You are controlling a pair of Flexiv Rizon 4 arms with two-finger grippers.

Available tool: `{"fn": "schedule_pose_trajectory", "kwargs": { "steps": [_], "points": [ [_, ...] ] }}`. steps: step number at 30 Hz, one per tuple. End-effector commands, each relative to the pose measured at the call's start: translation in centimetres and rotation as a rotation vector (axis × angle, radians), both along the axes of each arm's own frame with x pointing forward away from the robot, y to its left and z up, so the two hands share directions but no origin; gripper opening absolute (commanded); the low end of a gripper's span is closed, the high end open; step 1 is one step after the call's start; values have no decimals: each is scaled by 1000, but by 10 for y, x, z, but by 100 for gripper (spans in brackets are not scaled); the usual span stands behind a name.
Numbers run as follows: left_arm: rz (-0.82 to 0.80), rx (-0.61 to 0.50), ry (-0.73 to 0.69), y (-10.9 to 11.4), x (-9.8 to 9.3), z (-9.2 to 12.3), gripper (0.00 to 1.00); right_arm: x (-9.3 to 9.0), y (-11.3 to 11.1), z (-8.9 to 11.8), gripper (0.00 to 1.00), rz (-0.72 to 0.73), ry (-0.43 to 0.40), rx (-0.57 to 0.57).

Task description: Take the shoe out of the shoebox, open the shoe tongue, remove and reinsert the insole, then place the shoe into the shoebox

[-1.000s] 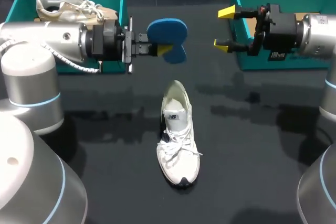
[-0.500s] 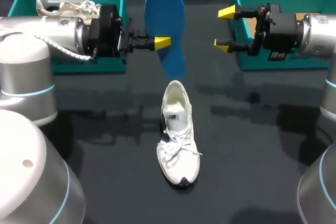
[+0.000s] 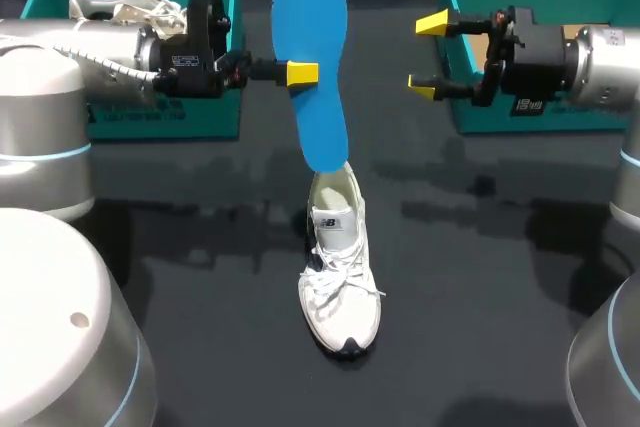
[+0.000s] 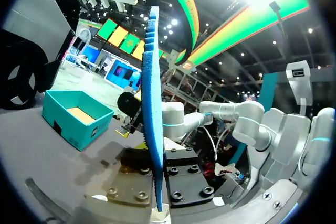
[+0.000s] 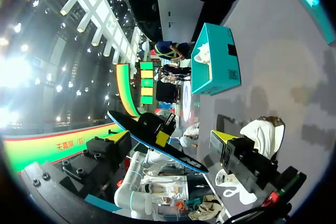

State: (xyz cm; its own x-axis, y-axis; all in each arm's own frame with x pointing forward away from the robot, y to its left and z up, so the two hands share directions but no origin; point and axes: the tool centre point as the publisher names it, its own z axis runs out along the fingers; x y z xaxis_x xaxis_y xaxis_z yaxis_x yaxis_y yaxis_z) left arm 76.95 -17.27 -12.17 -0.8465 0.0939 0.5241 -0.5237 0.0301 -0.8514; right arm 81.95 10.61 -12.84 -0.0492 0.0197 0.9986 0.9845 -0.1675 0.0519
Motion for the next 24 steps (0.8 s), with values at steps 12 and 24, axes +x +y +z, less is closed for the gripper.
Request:
{"fn": "schedule_pose_trajectory", "kwargs": {
  "steps": [12, 24],
  "points": [
    [54, 83, 969, 4, 17, -29, 0, -1, 1, -1, 100, -2, 0, -1],
    [93, 76, 917, 2, 15, -31, 0, -1, 1, -1, 100, -2, 0, -1]
  ]
}}
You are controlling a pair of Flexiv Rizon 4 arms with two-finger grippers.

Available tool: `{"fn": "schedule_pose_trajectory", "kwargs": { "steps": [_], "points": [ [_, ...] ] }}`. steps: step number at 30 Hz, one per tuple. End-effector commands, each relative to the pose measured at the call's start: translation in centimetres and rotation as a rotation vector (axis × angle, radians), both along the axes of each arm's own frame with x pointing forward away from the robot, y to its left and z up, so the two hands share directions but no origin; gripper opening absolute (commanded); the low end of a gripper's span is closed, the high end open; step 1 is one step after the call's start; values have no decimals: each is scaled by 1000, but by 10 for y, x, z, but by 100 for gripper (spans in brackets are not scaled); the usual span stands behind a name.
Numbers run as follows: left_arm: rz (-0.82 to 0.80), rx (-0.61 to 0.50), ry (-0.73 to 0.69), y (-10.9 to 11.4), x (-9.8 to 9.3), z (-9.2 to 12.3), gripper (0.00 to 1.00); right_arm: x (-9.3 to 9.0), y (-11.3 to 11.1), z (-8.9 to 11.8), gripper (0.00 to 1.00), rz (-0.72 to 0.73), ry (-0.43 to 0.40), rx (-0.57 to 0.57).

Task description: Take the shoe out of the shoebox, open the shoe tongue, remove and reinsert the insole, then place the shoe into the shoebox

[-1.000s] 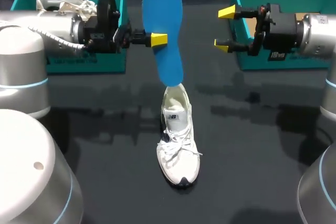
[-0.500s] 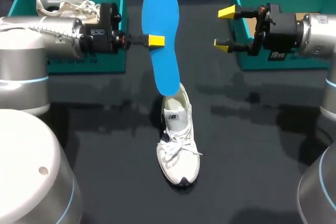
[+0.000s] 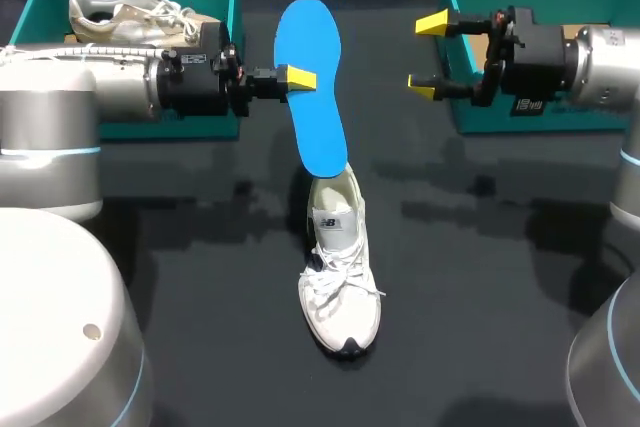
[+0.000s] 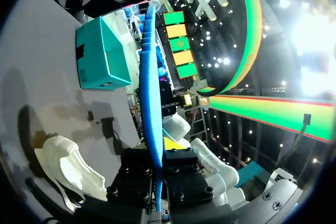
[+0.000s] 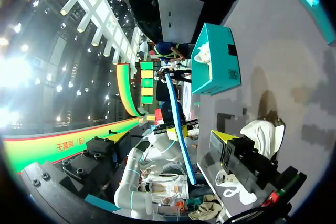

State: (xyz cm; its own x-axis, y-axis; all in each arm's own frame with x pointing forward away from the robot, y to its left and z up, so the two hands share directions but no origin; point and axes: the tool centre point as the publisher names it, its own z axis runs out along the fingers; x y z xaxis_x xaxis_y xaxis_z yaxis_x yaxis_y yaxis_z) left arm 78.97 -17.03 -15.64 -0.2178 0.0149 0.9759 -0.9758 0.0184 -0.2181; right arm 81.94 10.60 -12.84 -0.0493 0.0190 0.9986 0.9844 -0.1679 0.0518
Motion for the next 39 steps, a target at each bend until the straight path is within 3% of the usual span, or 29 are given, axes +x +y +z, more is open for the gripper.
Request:
{"fn": "schedule_pose_trajectory", "kwargs": {
  "steps": [1, 6, 15, 25, 39],
  "points": [
    [30, 26, 120, -1, -5, 4, 0, -1, 1, -1, 100, -2, 0, -2],
    [29, 36, 210, -10, -10, -5, 0, -1, 1, -1, 100, -2, 0, -2],
    [23, 18, 225, -23, -14, -20, 0, -1, 1, -1, 100, -2, 0, -2],
    [36, 2, 285, -35, -9, -36, 0, -12, -11, -2, 100, 115, 5, -172],
    [36, -9, 305, -40, -8, -39, 0, -24, -10, 16, 100, 199, 7, -535]
  ]
}}
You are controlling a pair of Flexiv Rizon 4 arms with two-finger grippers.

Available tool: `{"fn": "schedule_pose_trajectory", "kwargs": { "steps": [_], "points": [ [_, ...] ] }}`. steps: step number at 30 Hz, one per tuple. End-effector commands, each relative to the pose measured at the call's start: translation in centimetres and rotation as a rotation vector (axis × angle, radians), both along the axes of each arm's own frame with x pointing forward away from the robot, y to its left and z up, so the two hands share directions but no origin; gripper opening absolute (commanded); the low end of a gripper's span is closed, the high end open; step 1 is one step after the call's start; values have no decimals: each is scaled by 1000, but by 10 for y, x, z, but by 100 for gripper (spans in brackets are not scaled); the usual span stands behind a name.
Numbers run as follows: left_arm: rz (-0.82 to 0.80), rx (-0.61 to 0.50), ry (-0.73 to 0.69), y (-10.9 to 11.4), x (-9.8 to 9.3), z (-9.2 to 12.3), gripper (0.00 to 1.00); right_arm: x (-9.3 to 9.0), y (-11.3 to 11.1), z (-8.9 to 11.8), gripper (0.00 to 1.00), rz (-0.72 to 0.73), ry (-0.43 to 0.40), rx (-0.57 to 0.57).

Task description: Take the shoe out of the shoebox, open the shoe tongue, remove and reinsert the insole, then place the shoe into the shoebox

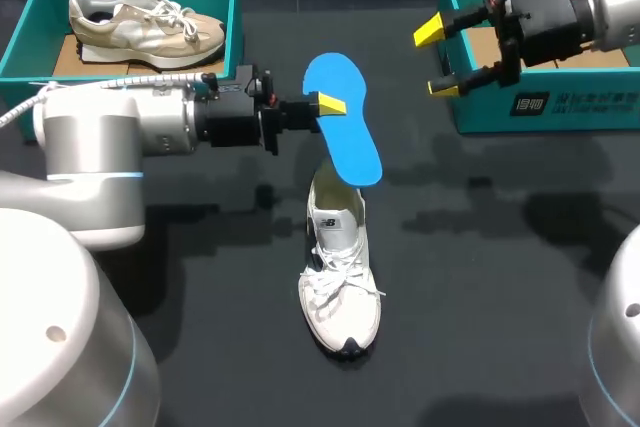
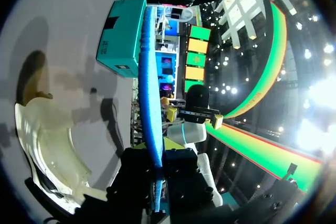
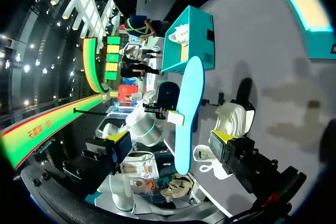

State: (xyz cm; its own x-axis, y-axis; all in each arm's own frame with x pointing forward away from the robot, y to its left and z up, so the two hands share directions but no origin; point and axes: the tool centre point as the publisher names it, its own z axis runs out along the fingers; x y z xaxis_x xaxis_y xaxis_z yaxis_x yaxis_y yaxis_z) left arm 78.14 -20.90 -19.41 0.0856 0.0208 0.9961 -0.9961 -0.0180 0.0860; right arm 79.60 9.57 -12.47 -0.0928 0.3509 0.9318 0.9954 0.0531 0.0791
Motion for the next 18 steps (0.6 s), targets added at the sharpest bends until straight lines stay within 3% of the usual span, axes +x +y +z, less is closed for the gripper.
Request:
{"fn": "schedule_pose_trajectory", "kwargs": {
  "steps": [1, 18],
  "points": [
    [0, -1, -1, -2, 1, -2, 0, -1, 1, 15, 100, -1, -2, -224],
    [0, -1, -1, -2, 1, -2, 0, -21, 30, 36, 100, -17, -28, -619]
  ]
}}
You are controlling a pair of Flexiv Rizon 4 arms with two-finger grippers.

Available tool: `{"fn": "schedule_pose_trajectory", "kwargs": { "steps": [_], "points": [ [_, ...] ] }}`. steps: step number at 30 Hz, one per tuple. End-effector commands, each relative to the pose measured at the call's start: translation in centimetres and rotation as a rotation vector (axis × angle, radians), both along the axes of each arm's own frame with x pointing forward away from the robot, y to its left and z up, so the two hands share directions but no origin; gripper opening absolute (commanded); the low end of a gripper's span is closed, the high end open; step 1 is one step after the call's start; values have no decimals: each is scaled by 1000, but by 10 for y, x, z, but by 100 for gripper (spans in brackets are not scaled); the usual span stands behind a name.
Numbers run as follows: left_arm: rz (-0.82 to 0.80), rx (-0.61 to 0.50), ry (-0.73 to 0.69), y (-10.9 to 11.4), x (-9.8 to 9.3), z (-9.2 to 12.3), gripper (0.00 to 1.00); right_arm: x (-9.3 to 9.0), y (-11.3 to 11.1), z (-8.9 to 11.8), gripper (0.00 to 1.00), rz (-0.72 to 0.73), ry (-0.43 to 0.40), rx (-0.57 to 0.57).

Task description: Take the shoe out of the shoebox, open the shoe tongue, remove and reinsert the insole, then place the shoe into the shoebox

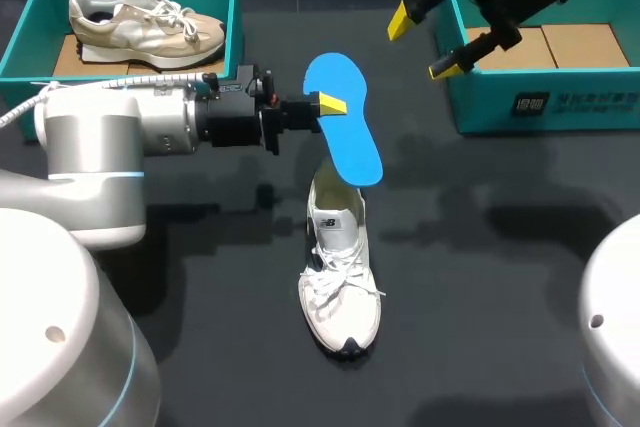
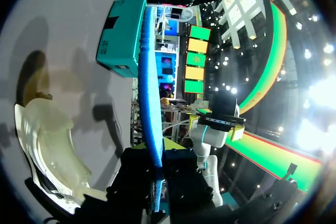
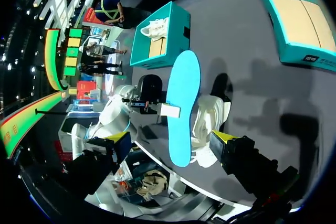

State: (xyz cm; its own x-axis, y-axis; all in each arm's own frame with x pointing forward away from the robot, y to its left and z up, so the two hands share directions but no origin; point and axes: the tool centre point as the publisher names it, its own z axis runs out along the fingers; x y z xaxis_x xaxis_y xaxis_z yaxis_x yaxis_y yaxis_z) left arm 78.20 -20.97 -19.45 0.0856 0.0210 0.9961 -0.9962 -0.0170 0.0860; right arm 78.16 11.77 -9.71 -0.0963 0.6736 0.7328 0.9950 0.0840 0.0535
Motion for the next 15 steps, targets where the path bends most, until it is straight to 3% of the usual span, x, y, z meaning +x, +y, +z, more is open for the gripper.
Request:
{"fn": "schedule_pose_trajectory", "kwargs": {
  "steps": [1, 15],
  "points": [
    [1, -1, -1, -1, 0, -1, 0, -8, 11, 11, 100, -13, -40, -251],
    [1, -1, -1, -1, 0, -1, 0, -17, 51, 19, 100, 26, -38, -525]
  ]
}}
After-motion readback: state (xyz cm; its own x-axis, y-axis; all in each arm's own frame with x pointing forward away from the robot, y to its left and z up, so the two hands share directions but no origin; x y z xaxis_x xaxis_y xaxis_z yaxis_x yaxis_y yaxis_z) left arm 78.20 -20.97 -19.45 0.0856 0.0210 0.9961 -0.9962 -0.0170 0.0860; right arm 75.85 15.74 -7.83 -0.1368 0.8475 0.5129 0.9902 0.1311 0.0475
